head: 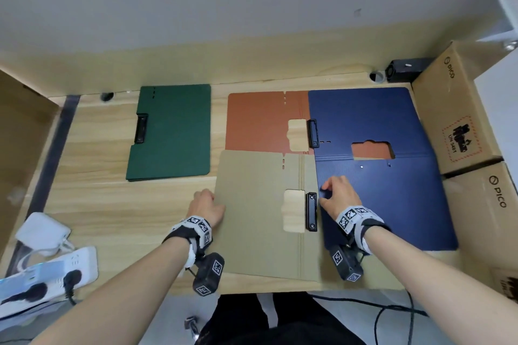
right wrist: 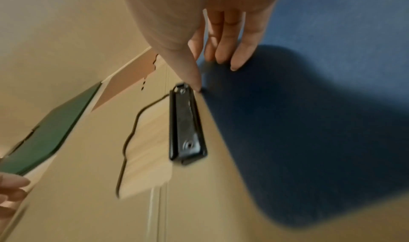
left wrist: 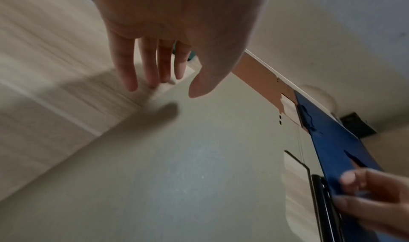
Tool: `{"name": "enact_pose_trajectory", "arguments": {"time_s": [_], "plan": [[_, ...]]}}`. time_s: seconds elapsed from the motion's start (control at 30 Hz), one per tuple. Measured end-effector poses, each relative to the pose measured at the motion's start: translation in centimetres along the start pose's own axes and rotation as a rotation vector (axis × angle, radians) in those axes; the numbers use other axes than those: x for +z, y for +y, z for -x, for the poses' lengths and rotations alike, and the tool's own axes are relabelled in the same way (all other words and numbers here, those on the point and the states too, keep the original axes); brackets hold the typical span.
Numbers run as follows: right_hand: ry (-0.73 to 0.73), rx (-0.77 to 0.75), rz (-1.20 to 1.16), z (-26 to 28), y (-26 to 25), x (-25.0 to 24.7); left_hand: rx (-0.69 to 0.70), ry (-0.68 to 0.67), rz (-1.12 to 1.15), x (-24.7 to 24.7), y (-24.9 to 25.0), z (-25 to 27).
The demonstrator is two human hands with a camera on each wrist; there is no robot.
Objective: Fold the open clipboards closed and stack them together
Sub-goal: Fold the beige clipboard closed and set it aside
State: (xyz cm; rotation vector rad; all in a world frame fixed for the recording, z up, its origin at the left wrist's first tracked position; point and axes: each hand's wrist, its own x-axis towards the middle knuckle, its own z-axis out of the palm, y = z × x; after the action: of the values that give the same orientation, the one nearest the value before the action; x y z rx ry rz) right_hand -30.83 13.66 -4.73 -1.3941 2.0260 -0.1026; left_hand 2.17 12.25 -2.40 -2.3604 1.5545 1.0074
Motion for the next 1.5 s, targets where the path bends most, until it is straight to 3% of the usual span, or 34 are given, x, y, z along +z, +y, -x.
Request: {"name": "enact_pose_trajectory", "arguments": {"time_s": [0.3,0.77,1.07,1.33,1.5], "plan": [[0.072,0.055,-0.079,1.5,-1.4,2.7,-0.106,-0.089,0.223,-0.4,-0.3,-0.9],[0.134,0.070,-0.025,2.7,-2.7,2.4,-0.104,-0.149,0.956,-3.7,-0.2,1.9],[0.061,0.074,0.046,2.6,-4.3,3.3,-0.070,-0.045,0.913,-6.7,-6.4,-1.3],[0.016,-0.209,0.092,2.4,-11.7,6.8,-0.062,0.081,0.890,-12.5,-11.3,-0.9],[-0.075,-0.303,0.131,2.4,-15.4,8.7,-0.029,0.120,0.844,-16.5,-12.6,0.9]]}}
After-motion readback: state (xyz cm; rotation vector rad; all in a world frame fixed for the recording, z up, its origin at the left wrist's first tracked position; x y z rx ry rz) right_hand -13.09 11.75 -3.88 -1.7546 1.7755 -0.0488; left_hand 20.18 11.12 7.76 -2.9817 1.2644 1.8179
